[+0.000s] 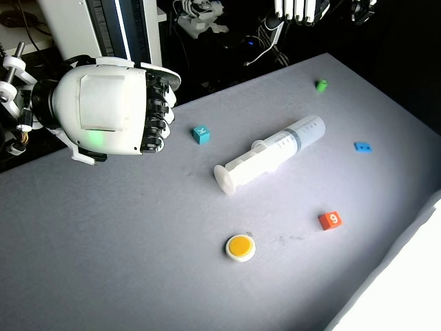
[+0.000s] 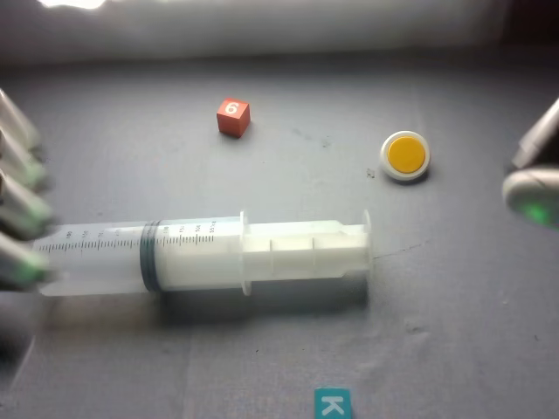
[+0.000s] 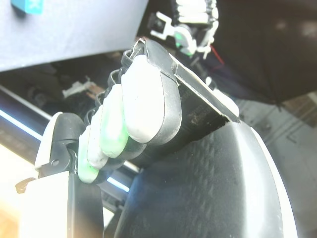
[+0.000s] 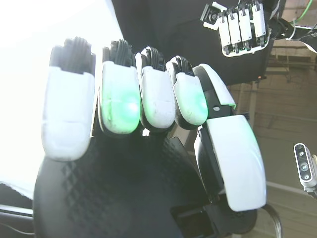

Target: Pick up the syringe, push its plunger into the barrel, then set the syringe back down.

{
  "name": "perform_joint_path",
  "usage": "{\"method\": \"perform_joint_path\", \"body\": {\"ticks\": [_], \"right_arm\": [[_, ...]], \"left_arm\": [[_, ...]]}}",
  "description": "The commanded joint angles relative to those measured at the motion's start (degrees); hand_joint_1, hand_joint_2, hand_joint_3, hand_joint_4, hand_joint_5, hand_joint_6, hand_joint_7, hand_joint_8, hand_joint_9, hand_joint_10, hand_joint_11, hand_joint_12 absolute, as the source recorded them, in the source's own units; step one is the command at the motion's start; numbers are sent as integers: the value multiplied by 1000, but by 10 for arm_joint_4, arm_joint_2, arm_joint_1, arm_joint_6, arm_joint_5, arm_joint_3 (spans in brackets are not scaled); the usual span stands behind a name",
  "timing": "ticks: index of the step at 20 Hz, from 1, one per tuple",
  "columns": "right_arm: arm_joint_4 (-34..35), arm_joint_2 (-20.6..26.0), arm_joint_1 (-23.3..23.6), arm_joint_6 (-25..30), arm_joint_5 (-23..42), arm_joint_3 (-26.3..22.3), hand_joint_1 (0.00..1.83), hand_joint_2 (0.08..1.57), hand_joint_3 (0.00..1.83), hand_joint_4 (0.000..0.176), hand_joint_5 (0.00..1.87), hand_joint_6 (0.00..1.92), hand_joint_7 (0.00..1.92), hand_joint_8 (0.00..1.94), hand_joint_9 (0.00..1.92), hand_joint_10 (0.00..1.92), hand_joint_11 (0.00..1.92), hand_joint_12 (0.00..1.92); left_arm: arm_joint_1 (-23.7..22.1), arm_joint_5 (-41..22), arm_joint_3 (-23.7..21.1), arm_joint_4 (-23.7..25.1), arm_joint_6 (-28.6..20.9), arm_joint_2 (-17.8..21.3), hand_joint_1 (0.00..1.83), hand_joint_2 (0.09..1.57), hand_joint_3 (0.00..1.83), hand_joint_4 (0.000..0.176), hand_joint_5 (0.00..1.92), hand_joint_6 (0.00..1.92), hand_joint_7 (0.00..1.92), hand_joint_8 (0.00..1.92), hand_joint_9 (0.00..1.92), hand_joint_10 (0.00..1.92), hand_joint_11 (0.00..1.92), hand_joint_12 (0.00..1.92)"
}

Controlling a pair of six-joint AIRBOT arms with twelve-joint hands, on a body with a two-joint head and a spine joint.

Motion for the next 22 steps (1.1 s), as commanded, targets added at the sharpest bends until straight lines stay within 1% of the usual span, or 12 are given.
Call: {"method": "perform_joint_path", "body": {"ticks": [1, 5, 11, 15, 17, 18, 19, 21, 22], "right_arm": [[16, 0, 7, 8, 70, -1, 0, 1033, 27, 0, 4, 0, 0, 0, 0, 0, 0, 0], [17, 0, 6, 8, 72, -1, 0, 1053, 28, 0, 0, 0, 0, 0, 0, 0, 0, 0], [21, 1, 12, 7, 75, -1, 0, 1023, 5, 0, 0, 0, 0, 0, 0, 0, 0, 0], [-1, 7, 9, 3, 51, -1, 0, 1024, 5, 0, 0, 0, 0, 0, 0, 0, 0, 0], [-1, 8, 14, -2, 41, -1, 0, 1025, 5, 0, 0, 0, 0, 0, 0, 0, 0, 0], [-1, 9, 17, -6, 30, -1, 0, 1021, 3, 0, 0, 0, 0, 0, 0, 0, 0, 0], [0, 9, 20, -9, 21, -1, 0, 1020, 2, 0, 0, 0, 0, 0, 0, 0, 0, 0], [0, 8, 21, -9, 19, -1, 0, 1027, 5, 0, 0, 0, 0, 0, 0, 0, 0, 0], [1, 8, 21, -9, 19, -1, 0, 1026, 4, 0, 0, 0, 0, 0, 0, 0, 0, 0]], "left_arm": [[-8, -21, 1, -52, 1, -2, 0, 957, 49, 0, 0, 0, 0, 0, 0, 0, 0, 0], [-7, -22, 14, -42, -1, -2, 0, 957, 41, 0, 0, 0, 0, 0, 0, 0, 0, 0], [-10, -30, 30, -42, 2, -1, 0, 960, 32, 0, 0, 0, 0, 0, 0, 0, 0, 0], [-13, -35, 38, -33, -7, -2, 0, 963, 31, 0, 0, 0, 0, 0, 0, 0, 0, 0], [-12, -28, 29, -34, -11, -3, 0, 986, 39, 0, 0, 0, 0, 0, 0, 0, 0, 0], [-11, -39, 31, -25, -26, -3, 0, 994, 39, 0, 0, 0, 0, 0, 0, 0, 0, 0], [-11, -43, 31, -23, -31, -3, 0, 999, 38, 0, 0, 0, 0, 0, 0, 0, 0, 0], [-12, -32, 34, -19, -36, -2, 0, 980, 26, 0, 0, 0, 0, 0, 0, 0, 0, 0], [-12, -22, 33, -20, -41, -1, 114, 904, 0, 0, 0, 0, 0, 0, 0, 0, 0, 0]]}}
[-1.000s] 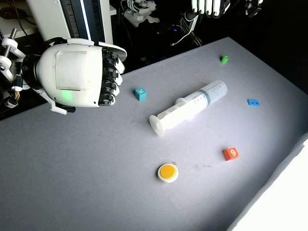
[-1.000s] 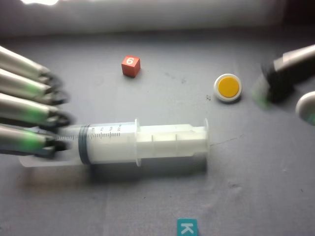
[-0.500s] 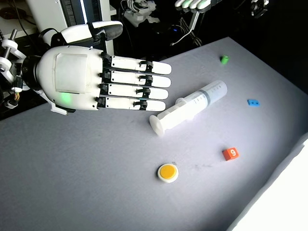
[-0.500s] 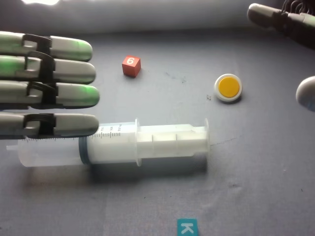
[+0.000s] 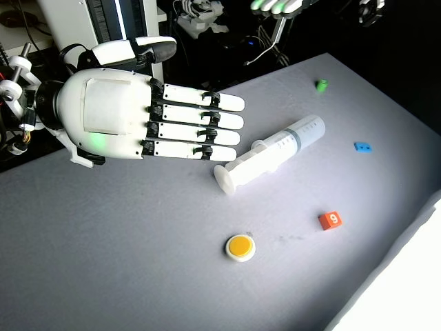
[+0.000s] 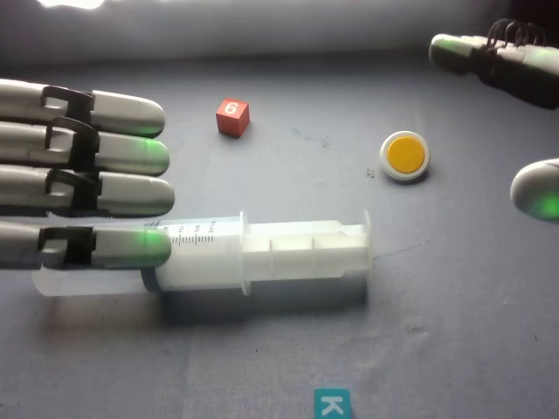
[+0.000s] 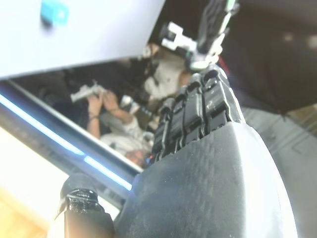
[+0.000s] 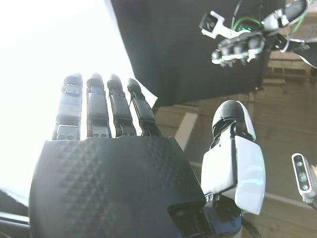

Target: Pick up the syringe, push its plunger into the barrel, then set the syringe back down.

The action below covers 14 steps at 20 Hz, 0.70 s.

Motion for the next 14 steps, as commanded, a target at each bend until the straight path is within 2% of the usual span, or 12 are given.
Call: {"method": "perform_joint_path", "body": {"ticks": [1, 2, 6, 7, 8, 9, 12, 14], "right_arm": [[16, 3, 8, 2, 70, -1, 0, 1024, 3, 0, 0, 0, 0, 0, 0, 0, 0, 0], [16, 3, 9, 2, 70, -1, 0, 1024, 3, 0, 0, 0, 0, 0, 0, 0, 0, 0], [16, 3, 10, 2, 75, -1, 0, 1024, 2, 0, 0, 0, 0, 0, 0, 0, 0, 0], [17, 3, 10, 1, 77, -1, 0, 1023, 2, 0, 0, 0, 0, 0, 0, 0, 0, 0], [17, 3, 10, 1, 78, -1, 0, 1032, 6, 0, 0, 0, 0, 0, 0, 0, 0, 0], [17, 3, 10, 1, 79, -1, 0, 1041, 9, 0, 5, 2, 0, 0, 0, 0, 0, 0], [17, 3, 11, 1, 80, -1, 0, 1042, 8, 0, 0, 0, 0, 0, 0, 0, 0, 0], [17, 3, 12, 2, 80, -1, 0, 1032, 3, 0, 0, 0, 0, 0, 0, 0, 0, 0]], "left_arm": [[-6, 20, -1, -63, -3, 2, 410, 809, 0, 0, 0, 0, 0, 0, 0, 0, 0, 0], [-6, 49, -4, -67, -3, 3, 475, 770, 0, 0, 0, 0, 0, 0, 0, 0, 0, 0], [0, 148, -20, -67, -17, 11, 491, 759, 0, 0, 0, 0, 0, 0, 0, 0, 0, 0], [0, 178, -27, -68, -23, 13, 688, 746, 0, 0, 0, 0, 0, 0, 0, 0, 0, 0], [0, 209, -36, -70, -31, 16, 763, 821, 12, 0, 0, 0, 0, 0, 0, 0, 0, 0], [-2, 247, -44, -79, -37, 19, 728, 815, 9, 0, 0, 0, 0, 0, 0, 0, 0, 0], [8, 399, -81, -150, -37, 28, 818, 855, 23, 0, 0, 0, 0, 0, 0, 0, 0, 0], [31, 411, -84, -175, -37, 28, 846, 868, 25, 0, 0, 0, 0, 0, 0, 0, 0, 0]]}}
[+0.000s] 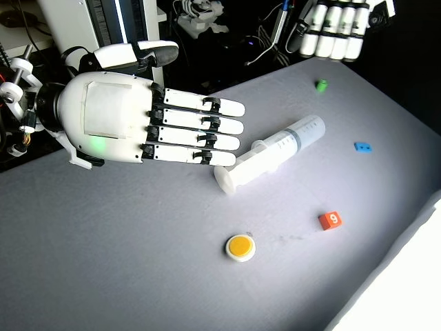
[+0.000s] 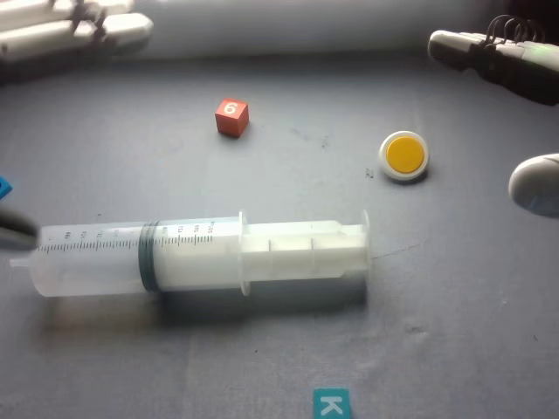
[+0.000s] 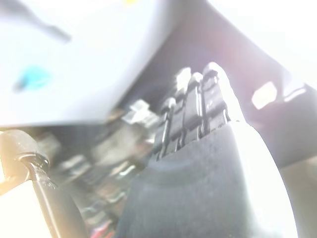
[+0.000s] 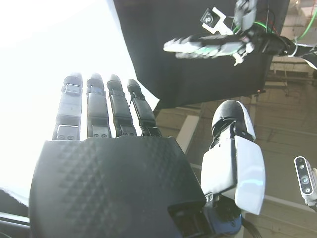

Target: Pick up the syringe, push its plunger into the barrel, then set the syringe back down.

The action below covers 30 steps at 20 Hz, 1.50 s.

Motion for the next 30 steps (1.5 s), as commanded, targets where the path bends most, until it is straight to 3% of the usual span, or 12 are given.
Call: {"method": "perform_joint_path", "body": {"ticks": [1, 4, 6, 9, 11, 12, 17, 19, 27, 30], "right_arm": [[16, 2, 9, 2, 75, -1, 0, 1032, 2, 0, 0, 0, 0, 0, 0, 0, 0, 0], [16, 3, 9, 2, 75, -1, 0, 1044, 7, 0, 0, 0, 0, 0, 0, 0, 0, 0], [16, 2, 9, 2, 75, -1, 0, 1043, 5, 0, 0, 0, 0, 0, 0, 0, 0, 0], [16, 2, 10, 2, 75, -1, 0, 1055, 10, 0, 0, 0, 0, 0, 0, 0, 0, 0], [16, 1, 11, 2, 75, -1, 0, 1065, 13, 0, 0, 0, 0, 0, 0, 0, 0, 0], [16, 1, 11, 2, 75, -1, 0, 1070, 15, 0, 0, 0, 0, 0, 0, 0, 0, 0], [16, 1, 11, 2, 76, -1, 0, 1064, 8, 0, 0, 0, 0, 0, 0, 0, 0, 0], [16, 1, 11, 2, 77, -1, 0, 1065, 8, 0, 0, 0, 0, 0, 0, 0, 0, 0], [20, 1, 10, 2, 82, -1, 0, 1062, 3, 0, 0, 0, 0, 0, 0, 0, 0, 0], [20, 1, 9, 2, 82, -1, 0, 1062, 3, 0, 0, 0, 0, 0, 0, 0, 0, 0]], "left_arm": [[4, 2, -1, -24, 0, 4, 846, 881, 28, 0, 0, 0, 0, 0, 0, 0, 0, 0], [50, 71, -15, -95, 0, 8, 946, 900, 30, 0, 0, 0, 0, 0, 0, 0, 0, 0], [60, 106, -23, -122, 0, 8, 909, 904, 25, 0, 0, 0, 0, 0, 0, 0, 0, 0], [91, 186, -38, -212, 0, 9, 899, 892, 15, 0, 0, 0, 0, 0, 0, 0, 0, 0], [117, 205, -48, -244, 0, 11, 940, 902, 16, 0, 0, 0, 0, 0, 0, 0, 0, 0], [123, 251, -60, -290, 0, 13, 908, 918, 22, 0, 0, 0, 0, 0, 0, 0, 0, 0], [122, 349, -71, -387, 0, -10, 900, 920, 13, 0, 0, 0, 0, 0, 0, 0, 0, 0], [113, 374, -66, -393, 0, -31, 843, 916, 10, 0, 0, 0, 0, 0, 0, 0, 0, 0], [64, 445, -60, -395, -1, -129, 967, 930, 8, 0, 0, 0, 0, 0, 0, 0, 0, 0], [64, 460, -52, -394, -1, -164, 903, 926, 4, 0, 0, 0, 0, 0, 0, 0, 0, 0]]}}
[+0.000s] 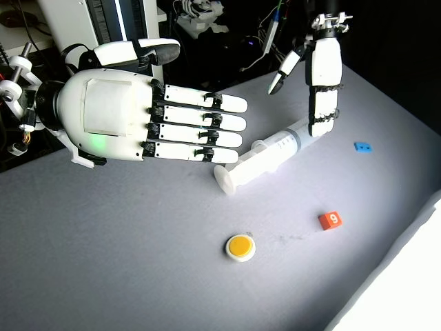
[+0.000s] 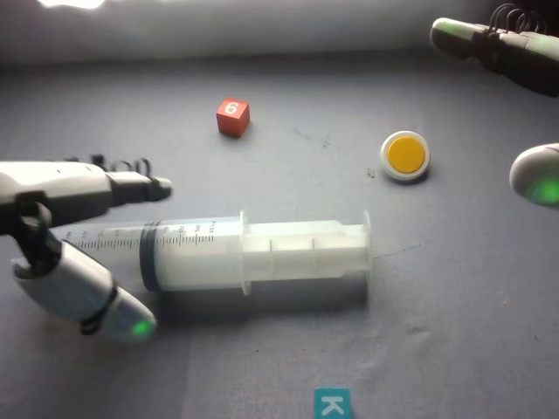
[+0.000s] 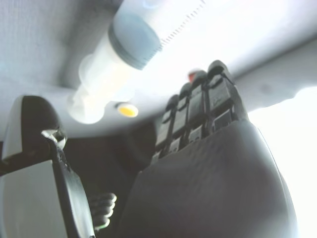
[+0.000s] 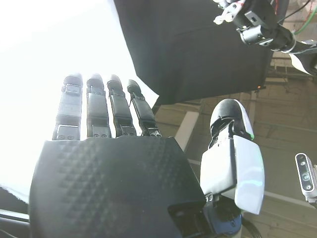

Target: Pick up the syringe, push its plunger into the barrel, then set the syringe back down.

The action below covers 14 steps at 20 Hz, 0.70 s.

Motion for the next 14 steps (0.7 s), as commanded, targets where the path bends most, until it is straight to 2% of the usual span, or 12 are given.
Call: {"method": "perform_joint_path", "body": {"ticks": [1, 2, 4, 8, 12, 14], "right_arm": [[15, 2, 6, 2, 76, -1, 0, 1069, 6, 0, 0, 0, 0, 0, 0, 0, 0, 0], [15, 2, 6, 2, 77, -1, 0, 1069, 5, 0, 0, 0, 0, 0, 0, 0, 0, 0], [15, 1, 7, 2, 81, -1, 0, 1063, 2, 0, 5, 2, 0, 0, 0, 0, 0, 0], [15, -4, 11, 4, 89, -1, 0, 1080, 8, 0, 46, 14, 16, 5, 0, 0, 1, 0], [20, -7, 15, 5, 97, -2, 0, 1095, 11, 0, 46, 10, 18, 7, 2, 1, 0, 0], [27, -9, 17, 6, 101, -2, 0, 1092, 7, 0, 32, 2, 6, 1, 0, 0, 0, 0]], "left_arm": [[-5, -23, 9, 13, -1, -9, 898, 926, 4, 0, 0, 0, 0, 0, 0, 0, 0, 0], [-5, -17, 18, 14, -1, -23, 879, 934, 7, 0, 0, 0, 0, 0, 0, 0, 0, 0], [-5, -12, 34, 15, -2, -43, 954, 925, 2, 0, 0, 0, 0, 0, 0, 0, 0, 0], [7, -4, 72, 27, -2, -82, 877, 950, 7, 0, 0, 0, 0, 0, 0, 0, 0, 0], [27, -1, 88, 29, -2, -104, 926, 945, 2, 0, 0, 0, 0, 0, 0, 0, 8, 4], [37, 0, 95, 31, -2, -116, 877, 951, 4, 0, 0, 0, 0, 0, 0, 0, 2, 0]]}}
